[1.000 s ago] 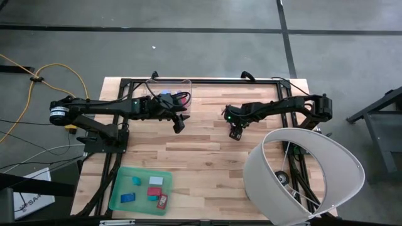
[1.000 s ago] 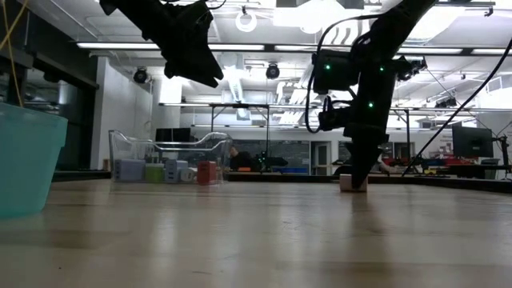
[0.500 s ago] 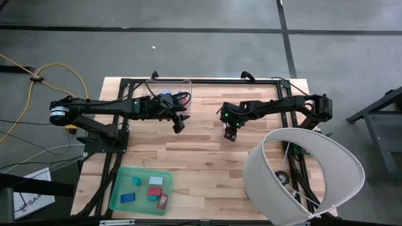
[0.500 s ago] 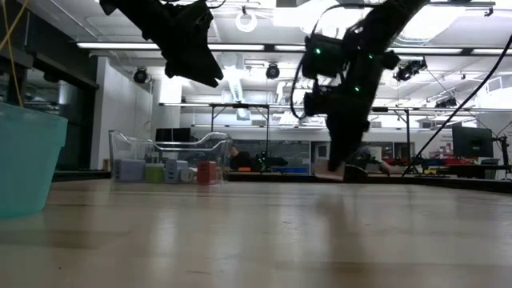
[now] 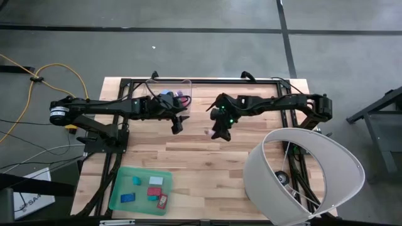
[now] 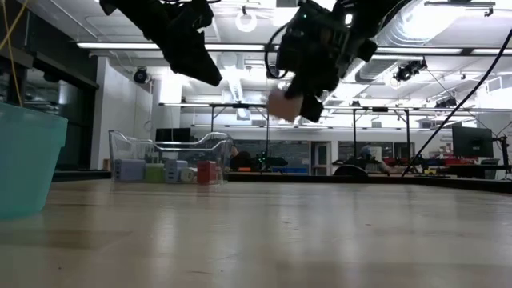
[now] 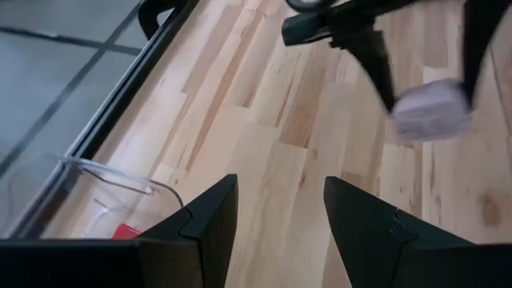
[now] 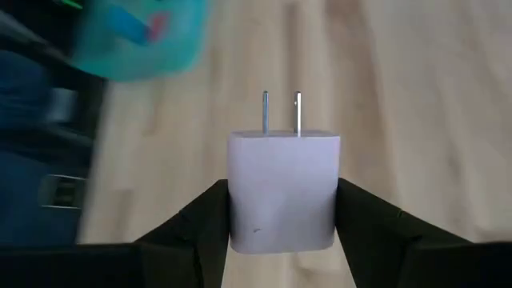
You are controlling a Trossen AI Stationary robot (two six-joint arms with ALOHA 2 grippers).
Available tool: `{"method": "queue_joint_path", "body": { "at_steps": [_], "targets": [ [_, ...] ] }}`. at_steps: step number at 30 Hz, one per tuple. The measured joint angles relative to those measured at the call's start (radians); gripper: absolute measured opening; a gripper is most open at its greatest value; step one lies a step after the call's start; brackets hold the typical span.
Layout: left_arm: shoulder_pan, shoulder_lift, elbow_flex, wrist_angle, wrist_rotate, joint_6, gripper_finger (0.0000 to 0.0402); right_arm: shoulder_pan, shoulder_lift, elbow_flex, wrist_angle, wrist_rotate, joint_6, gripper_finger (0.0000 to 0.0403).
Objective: Pick & Place Office items
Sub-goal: Put the white charger adapter into the transparent bin
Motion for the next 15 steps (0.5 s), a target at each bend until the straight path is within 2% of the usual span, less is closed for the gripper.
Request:
{"method": "queue_joint_path", "body": {
  "at_steps": [10, 15],
  "targets": [
    [-0.083, 0.0, 0.0, 0.026, 0.0, 0.218, 0.0179, 0.0, 0.0, 0.0, 0.195, -0.294, 0.133, 0.0184],
    [-0.156, 0.0, 0.0, 0.114, 0.0, 0.33, 0.0179, 0.0, 0.0, 0.0, 0.292, -0.372, 0.204, 0.0184]
  ]
}}
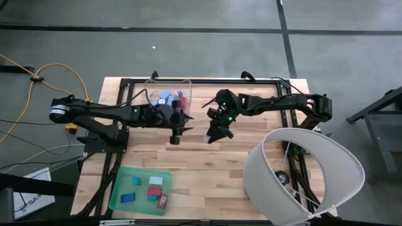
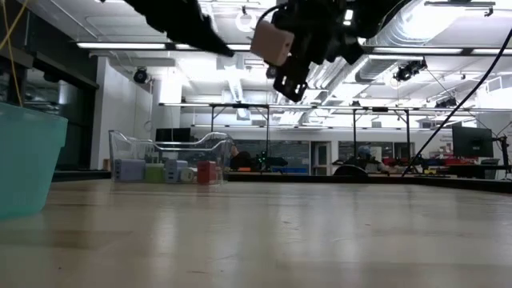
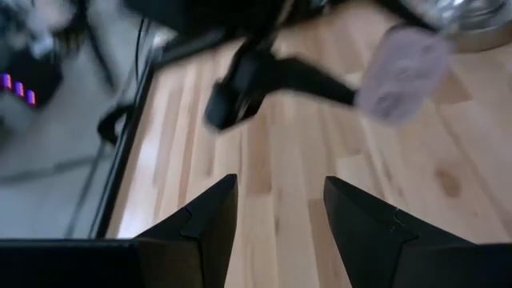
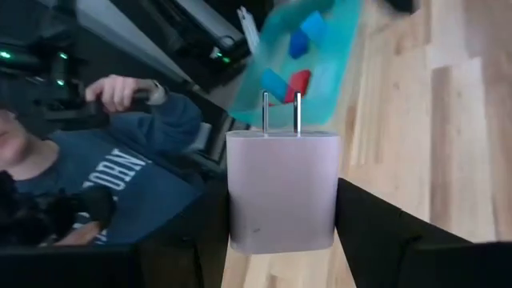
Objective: Pick & Place Office items
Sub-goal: Put the white charger adapter into the transparent bin
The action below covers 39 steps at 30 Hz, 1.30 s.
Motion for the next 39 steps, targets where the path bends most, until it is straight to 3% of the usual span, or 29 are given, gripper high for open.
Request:
{"method": "queue_joint_path", "body": {
  "at_steps": [7, 15, 21, 39],
  "targets": [
    [-0.086, 0.0, 0.0, 0.086, 0.0, 0.088, 0.0179, 0.001, 0.0, 0.0, 0.036, -0.042, 0.03, 0.0184],
    [-0.147, 0.0, 0.0, 0.102, 0.026, 0.068, 0.0179, 0.026, 0.0, 0.0, 0.037, -0.04, 0.031, 0.0184],
    [-0.15, 0.0, 0.0, 0.117, 0.121, 0.0, 0.0179, 0.056, 0.0, 0.0, 0.073, -0.039, 0.029, 0.0184],
    [-0.148, 0.01, 0.0, 0.14, 0.124, -0.023, 0.0179, 0.063, 0.0, -0.001, 0.21, -0.007, 0.028, 0.0184]
  ]
}}
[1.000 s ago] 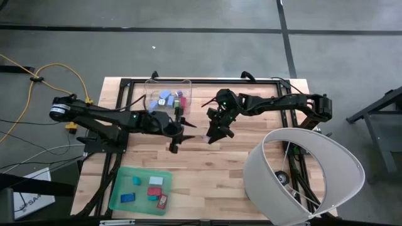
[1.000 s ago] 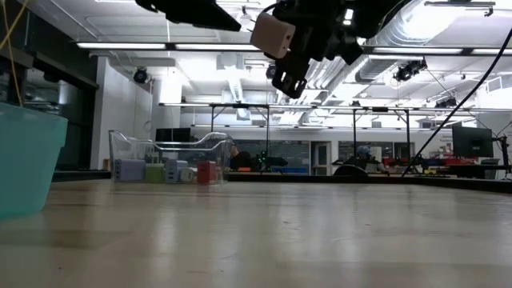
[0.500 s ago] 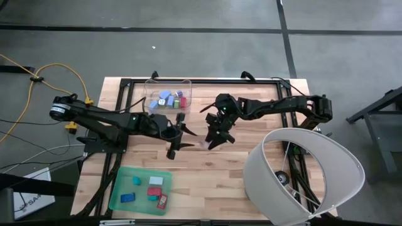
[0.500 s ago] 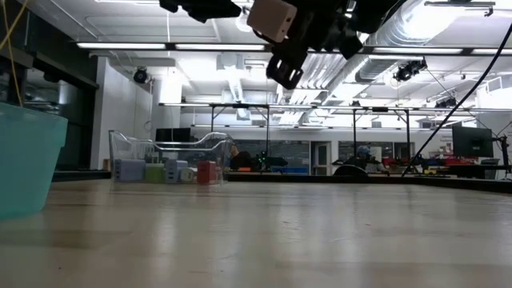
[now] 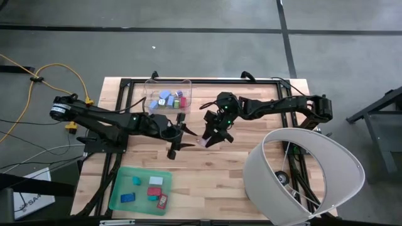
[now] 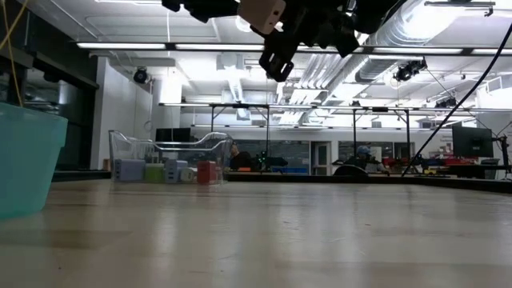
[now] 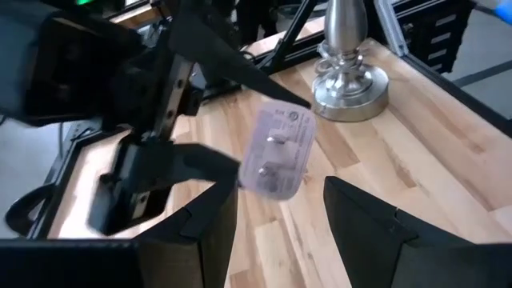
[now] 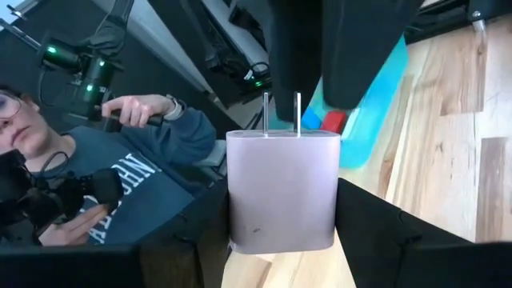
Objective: Pick & Place Office items
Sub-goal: Put the white charger adapter into the transparent bin
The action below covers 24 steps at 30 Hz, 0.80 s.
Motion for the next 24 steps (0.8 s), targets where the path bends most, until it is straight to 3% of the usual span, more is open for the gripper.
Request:
{"method": "queue_joint_path", "body": {
  "at_steps": [13, 24],
  "targets": [
    [0.092, 0.073, 0.0, 0.101, 0.241, 0.001, 0.0179, 0.001, 0.0, -0.003, -0.026, -0.018, -0.006, 0.0184],
    [0.126, 0.11, 0.0, 0.142, 0.29, -0.002, 0.0179, 0.018, -0.001, 0.0, -0.015, 0.029, -0.027, 0.0184]
  ]
}}
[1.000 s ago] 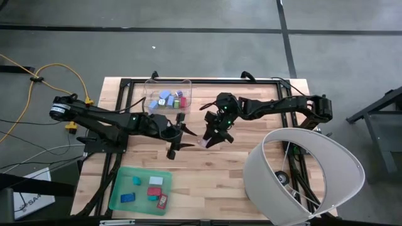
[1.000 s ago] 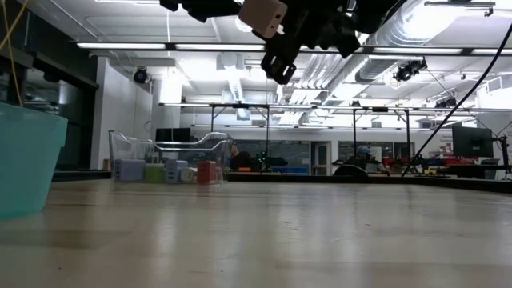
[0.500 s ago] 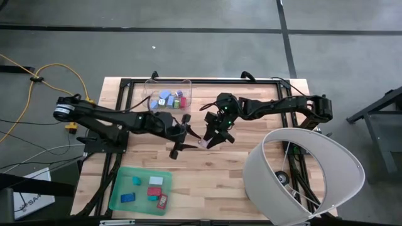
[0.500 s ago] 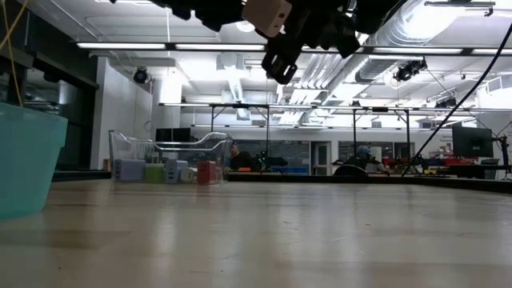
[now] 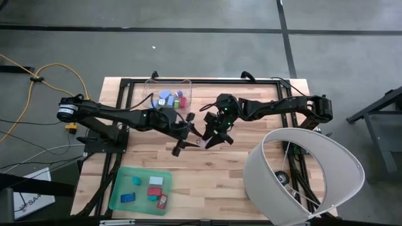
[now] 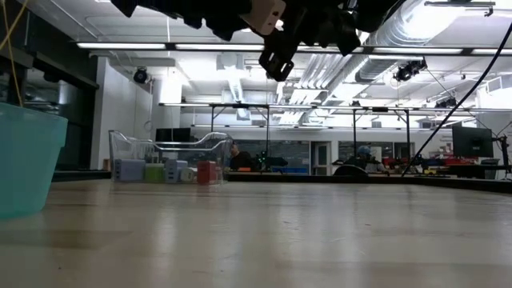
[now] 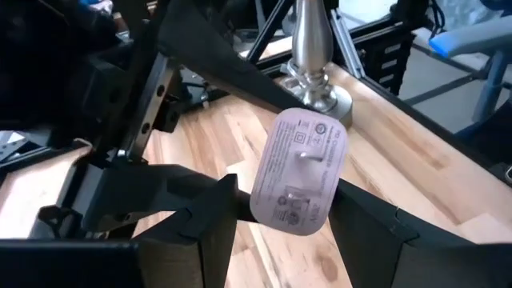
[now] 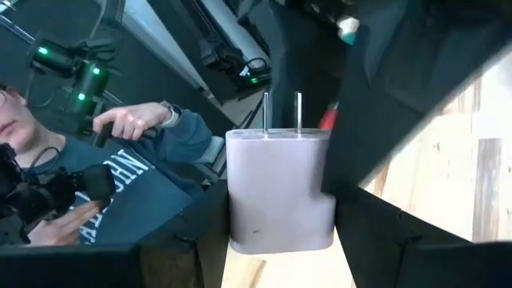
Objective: Pick & Place Office items
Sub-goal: Put the white charger adapter into the transparent bin
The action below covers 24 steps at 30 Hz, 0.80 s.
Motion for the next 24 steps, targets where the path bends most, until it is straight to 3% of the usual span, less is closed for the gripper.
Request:
{"method": "queue_joint_path", "body": {
  "at_steps": [24],
  "targets": [
    [-0.002, 0.03, 0.0, 0.043, 0.074, 0.026, 0.0179, 0.0, 0.0, 0.0, -0.009, -0.009, 0.0, 0.0184]
  ]
}}
